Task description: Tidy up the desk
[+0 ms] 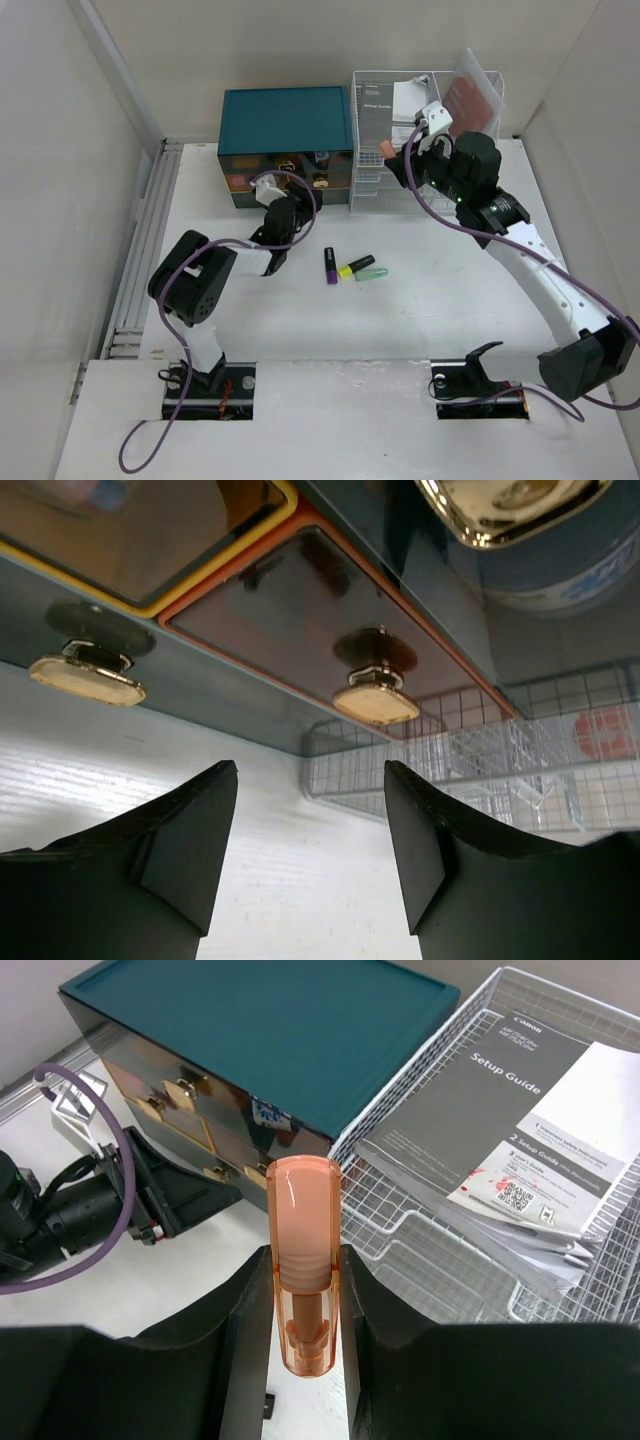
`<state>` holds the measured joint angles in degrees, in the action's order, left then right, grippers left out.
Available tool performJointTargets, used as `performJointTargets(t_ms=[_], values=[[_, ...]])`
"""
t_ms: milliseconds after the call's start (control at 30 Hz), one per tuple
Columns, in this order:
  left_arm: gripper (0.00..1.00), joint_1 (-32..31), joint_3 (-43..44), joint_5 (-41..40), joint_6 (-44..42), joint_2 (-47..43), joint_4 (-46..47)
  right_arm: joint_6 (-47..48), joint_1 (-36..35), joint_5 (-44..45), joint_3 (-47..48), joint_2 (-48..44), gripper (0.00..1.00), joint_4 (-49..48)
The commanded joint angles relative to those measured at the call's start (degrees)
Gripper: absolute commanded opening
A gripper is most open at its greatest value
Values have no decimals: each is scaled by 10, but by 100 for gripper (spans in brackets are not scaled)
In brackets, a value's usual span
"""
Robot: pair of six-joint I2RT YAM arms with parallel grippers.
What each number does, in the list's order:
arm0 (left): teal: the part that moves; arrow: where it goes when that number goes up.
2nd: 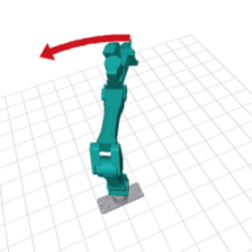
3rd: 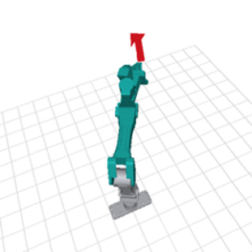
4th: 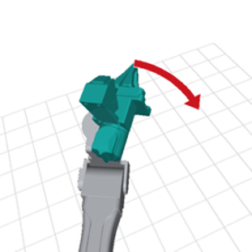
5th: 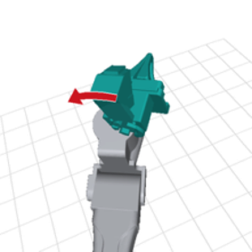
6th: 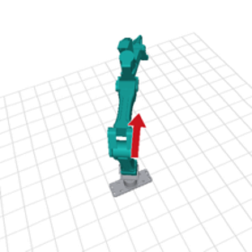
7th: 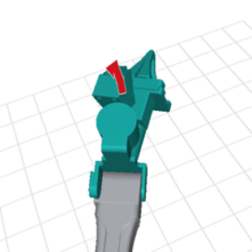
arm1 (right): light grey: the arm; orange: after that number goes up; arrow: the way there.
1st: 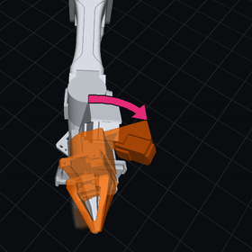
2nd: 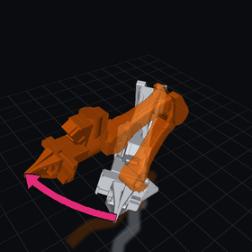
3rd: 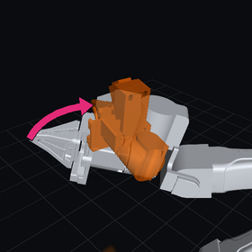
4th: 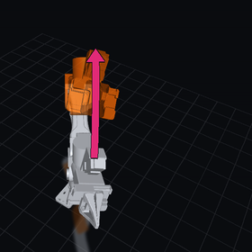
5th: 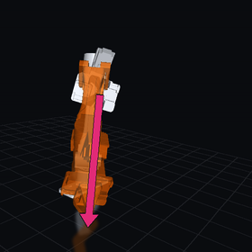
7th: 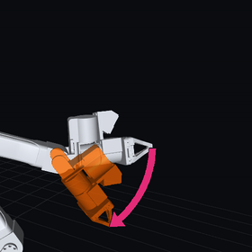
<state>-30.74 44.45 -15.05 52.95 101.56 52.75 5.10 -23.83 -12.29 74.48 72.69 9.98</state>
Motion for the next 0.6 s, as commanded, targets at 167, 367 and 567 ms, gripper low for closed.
performJointTargets(t_ms=[167, 367, 567], values=[[57, -4, 35, -31, 20, 24, 103, -9, 5, -14, -4, -7, 0, -20], [59, -4, 56, -20, 20, 43, 109, -9, 5, -19, -4, 4, 0, -25], [59, -4, 85, -15, 20, 77, 104, -9, 5, -25, -4, 4, 0, -25]])
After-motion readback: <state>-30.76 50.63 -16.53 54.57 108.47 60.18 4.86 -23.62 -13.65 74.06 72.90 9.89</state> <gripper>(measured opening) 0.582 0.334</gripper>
